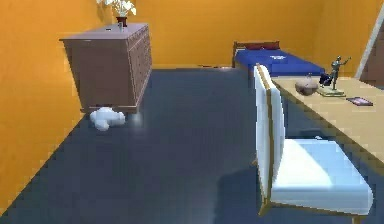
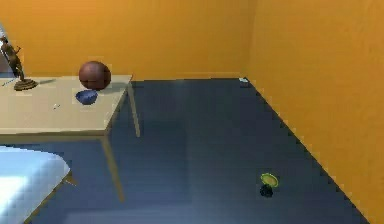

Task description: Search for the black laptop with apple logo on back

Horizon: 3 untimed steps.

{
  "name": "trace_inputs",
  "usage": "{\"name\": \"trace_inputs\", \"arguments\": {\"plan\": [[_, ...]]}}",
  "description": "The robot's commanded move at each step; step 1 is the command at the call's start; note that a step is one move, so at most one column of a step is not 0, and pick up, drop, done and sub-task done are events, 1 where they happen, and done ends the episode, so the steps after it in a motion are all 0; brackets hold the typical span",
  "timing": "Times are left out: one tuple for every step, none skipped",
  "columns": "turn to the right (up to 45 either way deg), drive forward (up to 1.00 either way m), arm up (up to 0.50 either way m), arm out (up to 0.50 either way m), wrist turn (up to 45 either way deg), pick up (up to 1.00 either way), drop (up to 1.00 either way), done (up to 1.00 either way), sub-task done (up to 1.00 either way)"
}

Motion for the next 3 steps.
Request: {"name": "trace_inputs", "arguments": {"plan": [[0.0,1.00,0.00,0.00,0.0,0.00,0.00,0.00,0.00],[-3.0,0.00,0.00,0.00,0.0,0.00,0.00,0.00,0.00],[-45.0,0.00,0.00,0.00,0.0,0.00,0.00,0.00,0.00]]}}
